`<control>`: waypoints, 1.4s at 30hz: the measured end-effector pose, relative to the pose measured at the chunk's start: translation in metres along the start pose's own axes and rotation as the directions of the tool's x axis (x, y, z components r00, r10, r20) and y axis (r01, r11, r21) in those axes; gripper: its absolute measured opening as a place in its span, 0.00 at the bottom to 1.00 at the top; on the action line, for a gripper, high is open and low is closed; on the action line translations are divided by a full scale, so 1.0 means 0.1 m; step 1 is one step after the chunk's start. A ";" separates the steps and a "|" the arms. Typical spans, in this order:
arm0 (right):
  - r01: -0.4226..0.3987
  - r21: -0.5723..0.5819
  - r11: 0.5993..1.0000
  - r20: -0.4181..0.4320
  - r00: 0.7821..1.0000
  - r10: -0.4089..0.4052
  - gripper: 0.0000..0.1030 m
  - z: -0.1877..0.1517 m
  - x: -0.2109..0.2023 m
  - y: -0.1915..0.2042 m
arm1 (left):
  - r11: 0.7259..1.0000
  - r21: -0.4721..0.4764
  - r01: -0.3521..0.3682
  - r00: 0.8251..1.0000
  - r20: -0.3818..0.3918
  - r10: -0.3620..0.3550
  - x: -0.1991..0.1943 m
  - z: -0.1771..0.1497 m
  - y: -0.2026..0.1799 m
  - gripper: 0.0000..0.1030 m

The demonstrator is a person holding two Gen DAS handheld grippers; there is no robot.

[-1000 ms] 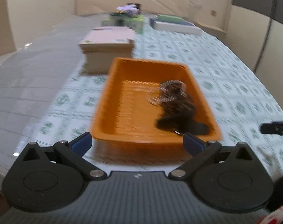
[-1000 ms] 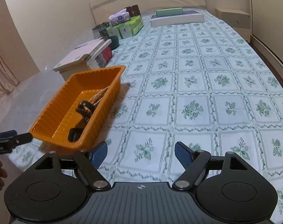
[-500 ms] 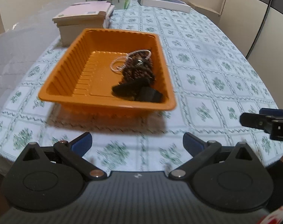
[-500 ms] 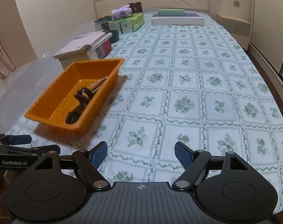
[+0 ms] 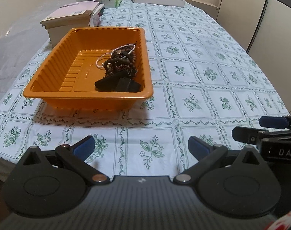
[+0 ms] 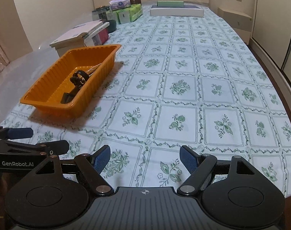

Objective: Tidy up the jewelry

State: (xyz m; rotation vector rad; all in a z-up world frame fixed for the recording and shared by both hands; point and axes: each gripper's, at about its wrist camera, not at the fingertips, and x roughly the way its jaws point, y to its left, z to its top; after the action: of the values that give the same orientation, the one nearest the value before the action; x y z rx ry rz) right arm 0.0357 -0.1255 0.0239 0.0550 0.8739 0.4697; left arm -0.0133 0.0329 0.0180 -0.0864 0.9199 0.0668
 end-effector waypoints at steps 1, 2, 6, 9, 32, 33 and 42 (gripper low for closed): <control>0.001 -0.001 1.000 0.000 1.000 -0.001 0.77 -0.01 0.00 0.00 | 1.000 0.003 -0.001 1.000 -0.001 0.001 0.01 0.00 -0.01 1.00; 0.001 0.000 1.000 -0.001 1.000 -0.001 0.77 -0.01 0.00 0.00 | 1.000 0.005 -0.003 1.000 -0.001 0.003 0.01 -0.01 -0.01 1.00; 0.000 0.005 1.000 -0.002 1.000 0.000 0.77 0.00 0.00 -0.01 | 1.000 0.008 -0.013 1.000 0.002 0.013 0.01 0.00 -0.01 1.00; -0.001 0.003 1.000 -0.001 1.000 0.001 0.77 0.00 0.00 -0.01 | 1.000 0.008 -0.025 1.000 0.011 0.025 0.01 -0.01 -0.01 1.00; -0.003 0.012 1.000 0.002 1.000 0.003 0.77 -0.01 0.01 -0.02 | 1.000 0.013 -0.025 1.000 0.006 0.025 0.04 -0.01 -0.04 1.00; -0.003 0.012 1.000 0.002 1.000 0.003 0.77 -0.01 0.01 -0.02 | 1.000 0.013 -0.025 1.000 0.006 0.025 0.04 -0.01 -0.04 1.00; 0.004 0.013 1.000 0.000 1.000 -0.004 0.77 -0.01 0.02 -0.02 | 1.000 0.016 -0.022 1.000 0.010 0.022 0.03 0.00 -0.04 1.00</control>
State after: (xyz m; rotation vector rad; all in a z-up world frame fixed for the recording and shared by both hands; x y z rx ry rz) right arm 0.0367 -0.1272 0.0213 0.0651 0.8764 0.4606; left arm -0.0107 0.0290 0.0157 -0.0611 0.9120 0.0802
